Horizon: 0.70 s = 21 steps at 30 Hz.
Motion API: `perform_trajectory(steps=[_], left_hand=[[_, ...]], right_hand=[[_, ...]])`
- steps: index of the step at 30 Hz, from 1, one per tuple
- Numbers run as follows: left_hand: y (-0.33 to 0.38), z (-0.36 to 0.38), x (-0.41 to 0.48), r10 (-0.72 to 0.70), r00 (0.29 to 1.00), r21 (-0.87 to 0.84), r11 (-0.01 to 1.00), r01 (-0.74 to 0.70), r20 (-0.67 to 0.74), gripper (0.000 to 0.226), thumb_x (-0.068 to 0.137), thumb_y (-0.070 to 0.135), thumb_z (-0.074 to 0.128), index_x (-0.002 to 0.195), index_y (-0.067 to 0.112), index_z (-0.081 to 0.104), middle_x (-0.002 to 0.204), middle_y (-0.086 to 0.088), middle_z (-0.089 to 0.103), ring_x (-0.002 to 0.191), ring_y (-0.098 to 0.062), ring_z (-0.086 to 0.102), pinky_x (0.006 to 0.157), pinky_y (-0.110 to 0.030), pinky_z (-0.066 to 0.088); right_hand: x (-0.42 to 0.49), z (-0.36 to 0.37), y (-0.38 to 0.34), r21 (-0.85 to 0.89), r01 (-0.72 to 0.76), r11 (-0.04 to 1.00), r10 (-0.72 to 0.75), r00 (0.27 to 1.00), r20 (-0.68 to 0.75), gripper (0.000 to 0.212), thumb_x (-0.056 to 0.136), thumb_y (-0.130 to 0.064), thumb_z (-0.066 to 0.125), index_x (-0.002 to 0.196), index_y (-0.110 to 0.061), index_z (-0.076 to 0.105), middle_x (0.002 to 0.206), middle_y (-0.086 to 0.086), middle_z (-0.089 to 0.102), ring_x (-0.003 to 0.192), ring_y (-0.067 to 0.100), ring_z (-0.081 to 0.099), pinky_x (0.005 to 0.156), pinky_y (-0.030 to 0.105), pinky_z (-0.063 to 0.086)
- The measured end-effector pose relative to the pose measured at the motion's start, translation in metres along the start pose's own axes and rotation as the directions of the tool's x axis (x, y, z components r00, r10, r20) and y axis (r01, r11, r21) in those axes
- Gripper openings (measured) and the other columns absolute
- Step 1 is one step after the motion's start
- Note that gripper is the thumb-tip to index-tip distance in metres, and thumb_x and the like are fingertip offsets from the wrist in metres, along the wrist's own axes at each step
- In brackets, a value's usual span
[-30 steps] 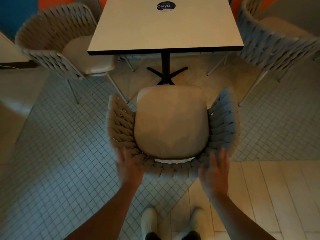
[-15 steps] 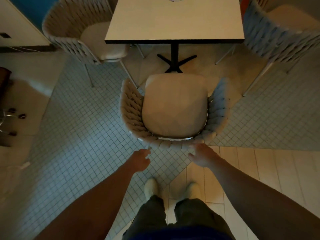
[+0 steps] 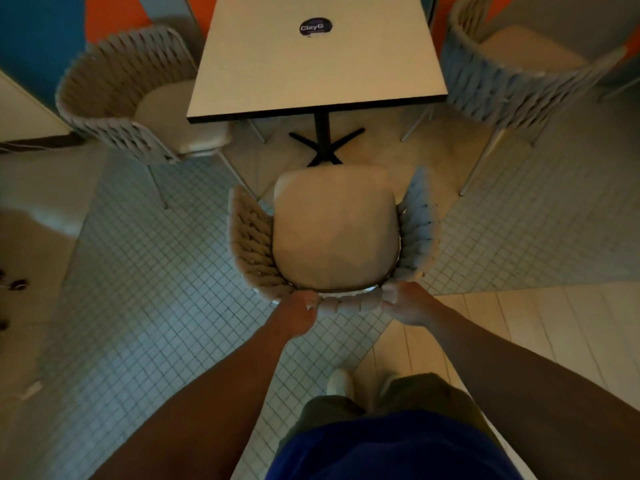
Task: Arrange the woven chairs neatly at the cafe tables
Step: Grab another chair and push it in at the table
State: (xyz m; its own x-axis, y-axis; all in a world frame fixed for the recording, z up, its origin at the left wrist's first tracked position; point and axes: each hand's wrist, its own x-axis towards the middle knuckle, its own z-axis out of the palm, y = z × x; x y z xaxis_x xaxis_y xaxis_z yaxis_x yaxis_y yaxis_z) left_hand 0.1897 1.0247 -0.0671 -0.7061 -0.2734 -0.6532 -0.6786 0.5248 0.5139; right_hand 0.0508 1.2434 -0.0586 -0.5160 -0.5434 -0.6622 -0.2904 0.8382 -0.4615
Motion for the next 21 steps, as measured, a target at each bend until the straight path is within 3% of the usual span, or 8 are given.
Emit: perform_trajectory(steps=[4,6,7,9,10,14,18,21], left_hand=[[0.016,-0.004,0.014,0.006,0.998,0.03,1.0,-0.008,0.067,0.021,0.101,0.016,0.052,0.109,0.009,0.07,0.113,-0.016,0.07,0.097,-0.034,0.068,0.085,-0.045,0.058],[0.028,-0.003,0.019,0.02,0.997,0.035,0.999,-0.023,0.07,0.015,0.1,0.017,0.053,0.096,0.022,0.067,0.112,-0.009,0.065,0.1,-0.031,0.067,0.089,-0.045,0.057],[0.034,-0.001,0.022,0.024,0.997,0.04,0.999,-0.027,0.071,0.013,0.1,0.017,0.055,0.1,0.023,0.067,0.114,-0.008,0.063,0.104,-0.029,0.066,0.089,-0.043,0.056],[0.05,0.004,0.032,0.028,0.997,0.066,0.997,-0.033,0.079,0.03,0.1,0.017,0.058,0.129,0.011,0.064,0.127,-0.011,0.063,0.114,-0.028,0.064,0.091,-0.036,0.054],[0.059,0.008,0.039,0.039,0.996,0.094,0.994,-0.047,0.086,0.036,0.099,0.016,0.059,0.134,0.008,0.061,0.131,-0.013,0.064,0.118,-0.029,0.063,0.094,-0.034,0.053],[0.11,0.035,0.066,0.046,0.996,0.199,0.978,-0.061,0.077,0.014,0.095,0.012,0.057,0.099,0.004,0.067,0.118,-0.024,0.068,0.112,-0.037,0.062,0.098,-0.043,0.049],[0.178,0.075,0.085,0.039,0.992,0.179,0.982,-0.061,0.122,0.037,0.101,0.022,0.057,0.134,0.008,0.064,0.137,-0.013,0.064,0.124,-0.029,0.059,0.099,-0.029,0.045],[0.23,0.106,0.106,0.005,0.989,0.166,0.986,-0.03,0.146,0.047,0.104,0.025,0.053,0.148,0.01,0.051,0.151,-0.012,0.053,0.136,-0.028,0.052,0.112,-0.033,0.041]], right_hand=[[0.001,-0.008,0.006,0.072,-0.033,0.997,0.035,0.999,-0.024,0.045,0.098,-0.037,0.055,0.127,-0.003,0.058,0.122,0.02,0.063,0.105,0.035,0.062,0.087,0.049,0.052],[0.0,-0.014,0.013,0.098,-0.049,0.994,0.05,0.999,-0.014,0.047,0.1,-0.035,0.053,0.129,0.0,0.054,0.109,0.024,0.064,0.09,0.035,0.063,0.072,0.042,0.051],[-0.001,-0.018,0.016,0.105,-0.058,0.993,0.06,0.998,-0.023,0.047,0.101,-0.034,0.051,0.131,0.002,0.053,0.108,0.023,0.063,0.09,0.034,0.062,0.072,0.042,0.05],[-0.001,-0.031,0.029,0.093,-0.076,0.993,0.081,0.996,-0.046,0.047,0.104,-0.033,0.047,0.135,0.002,0.051,0.131,0.023,0.057,0.115,0.035,0.058,0.094,0.047,0.048],[-0.002,-0.038,0.036,0.084,-0.079,0.993,0.083,0.995,-0.049,0.048,0.104,-0.034,0.047,0.139,-0.001,0.049,0.141,0.021,0.051,0.125,0.035,0.052,0.102,0.046,0.044],[0.002,-0.067,0.089,0.111,-0.085,0.99,0.088,0.996,-0.03,0.065,0.1,-0.044,0.051,0.154,-0.013,0.032,0.159,0.011,0.034,0.141,0.028,0.04,0.109,0.038,0.038],[0.005,-0.112,0.157,0.119,-0.093,0.989,0.096,0.995,-0.024,0.066,0.101,-0.043,0.052,0.155,-0.013,0.029,0.162,0.008,0.029,0.145,0.026,0.034,0.115,0.039,0.033],[0.008,-0.149,0.213,0.099,-0.083,0.992,0.085,0.996,-0.017,0.065,0.101,-0.043,0.052,0.154,-0.012,0.031,0.16,0.01,0.032,0.143,0.028,0.037,0.114,0.041,0.034]])
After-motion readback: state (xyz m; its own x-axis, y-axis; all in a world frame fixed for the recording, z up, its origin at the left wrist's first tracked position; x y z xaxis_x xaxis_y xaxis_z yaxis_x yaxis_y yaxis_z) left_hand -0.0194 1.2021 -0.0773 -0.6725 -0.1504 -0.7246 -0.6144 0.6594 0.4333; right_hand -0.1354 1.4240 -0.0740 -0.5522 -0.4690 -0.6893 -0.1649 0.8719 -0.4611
